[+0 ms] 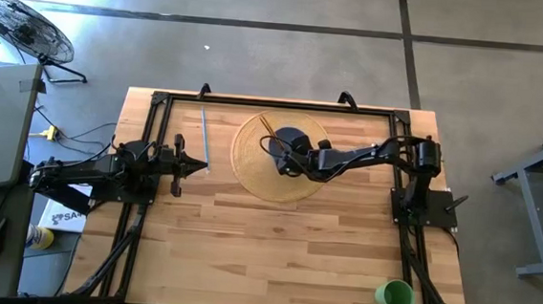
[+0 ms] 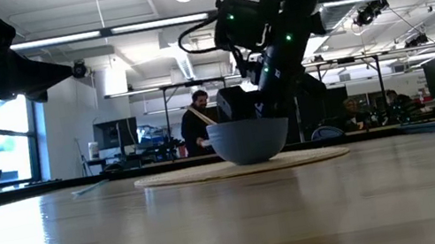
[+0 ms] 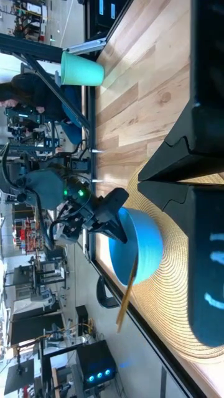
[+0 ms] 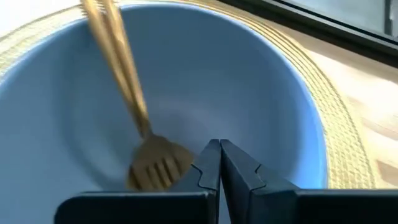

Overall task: Pick & Place Utensil
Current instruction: Put the gold fork into the blue bowl on the brown mat, then put the green cup to the top right of the blue bowl on the brown mat

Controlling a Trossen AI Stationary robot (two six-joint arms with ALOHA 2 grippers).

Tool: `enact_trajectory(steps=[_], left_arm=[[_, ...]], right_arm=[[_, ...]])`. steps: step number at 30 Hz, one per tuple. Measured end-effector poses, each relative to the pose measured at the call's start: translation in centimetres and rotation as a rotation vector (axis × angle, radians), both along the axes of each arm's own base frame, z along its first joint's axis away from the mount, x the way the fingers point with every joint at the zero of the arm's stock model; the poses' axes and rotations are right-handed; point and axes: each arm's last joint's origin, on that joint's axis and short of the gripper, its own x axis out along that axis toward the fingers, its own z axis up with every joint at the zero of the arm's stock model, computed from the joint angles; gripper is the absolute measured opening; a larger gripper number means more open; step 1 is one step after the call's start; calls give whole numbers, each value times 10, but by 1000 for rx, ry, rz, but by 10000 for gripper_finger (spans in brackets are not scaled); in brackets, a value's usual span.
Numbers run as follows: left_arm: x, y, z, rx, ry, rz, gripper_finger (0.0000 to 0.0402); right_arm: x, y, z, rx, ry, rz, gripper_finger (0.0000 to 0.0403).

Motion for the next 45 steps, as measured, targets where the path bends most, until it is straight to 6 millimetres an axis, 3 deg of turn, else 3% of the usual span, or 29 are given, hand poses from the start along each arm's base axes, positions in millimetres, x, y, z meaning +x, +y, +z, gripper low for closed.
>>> enact_trajectory(steps=[17, 27, 35, 40, 45], left_arm=[[0, 0, 0, 0, 0, 0, 1], [0, 0, 0, 0, 0, 0, 1], [0, 0, 0, 0, 0, 0, 1], [0, 0, 0, 0, 0, 0, 1], [0, 0, 0, 0, 0, 0, 1]], right_arm=[[8, -4, 4, 33, -50, 96, 4], [4, -4, 28, -15, -109, 87, 1], [3, -4, 35, -30, -98, 121, 2], [-3, 3, 56, -22, -125, 180, 2], [-18, 33, 90, -31, -144, 282, 1]])
